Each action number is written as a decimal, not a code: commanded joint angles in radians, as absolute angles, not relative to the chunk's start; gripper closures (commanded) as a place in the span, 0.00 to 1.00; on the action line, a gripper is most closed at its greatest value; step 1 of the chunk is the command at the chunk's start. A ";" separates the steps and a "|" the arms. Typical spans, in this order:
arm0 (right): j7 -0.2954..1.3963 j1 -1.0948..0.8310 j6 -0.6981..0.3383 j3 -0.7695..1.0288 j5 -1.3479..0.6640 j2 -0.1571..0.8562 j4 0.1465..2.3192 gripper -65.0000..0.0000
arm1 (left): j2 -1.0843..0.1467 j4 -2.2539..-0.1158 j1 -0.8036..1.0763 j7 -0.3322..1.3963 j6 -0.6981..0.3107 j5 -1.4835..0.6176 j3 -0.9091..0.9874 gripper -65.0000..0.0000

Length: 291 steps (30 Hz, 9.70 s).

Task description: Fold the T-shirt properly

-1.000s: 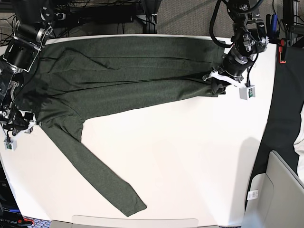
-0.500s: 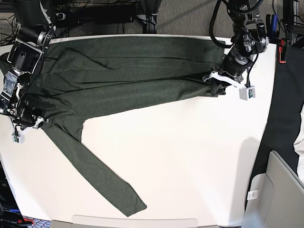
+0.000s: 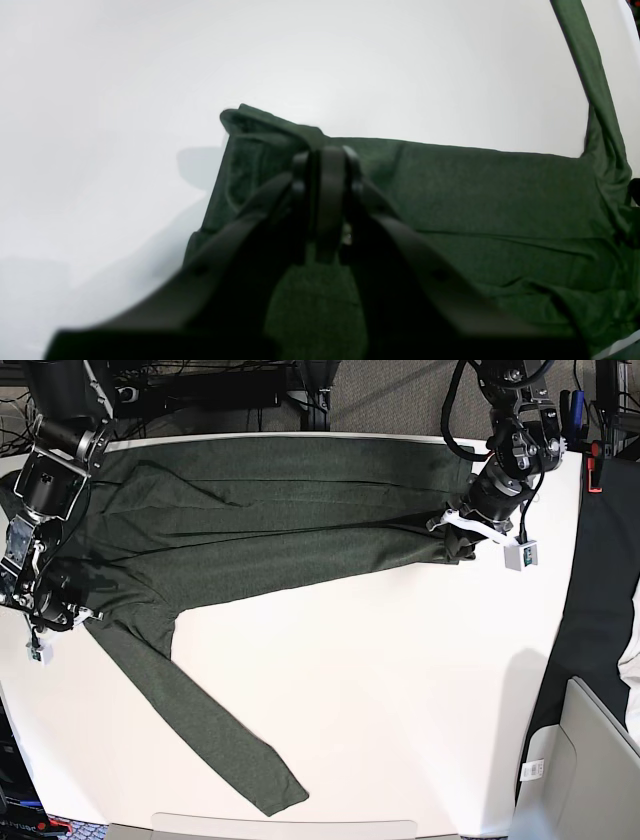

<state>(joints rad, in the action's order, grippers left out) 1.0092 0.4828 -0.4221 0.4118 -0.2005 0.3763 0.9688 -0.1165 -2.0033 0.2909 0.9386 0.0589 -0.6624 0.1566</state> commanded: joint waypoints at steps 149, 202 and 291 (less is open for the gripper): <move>1.396 0.116 -0.690 0.326 -0.714 0.458 1.609 0.99 | -0.263 -2.055 0.302 1.041 0.054 -0.855 0.160 0.72; 1.396 -0.246 -0.698 0.288 -1.098 0.733 1.975 0.99 | -0.240 -2.055 0.303 1.040 0.061 -0.854 0.159 0.72; 0.682 0.694 -0.661 0.292 0.191 0.160 0.645 0.61 | -0.242 -2.054 0.306 1.047 0.056 -0.854 0.159 0.72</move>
<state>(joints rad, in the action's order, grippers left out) 0.5964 0.6926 -0.6327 0.2962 0.1761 0.1703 0.6540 -0.2325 -2.0373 0.3099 1.0515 0.0593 -0.8421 0.1562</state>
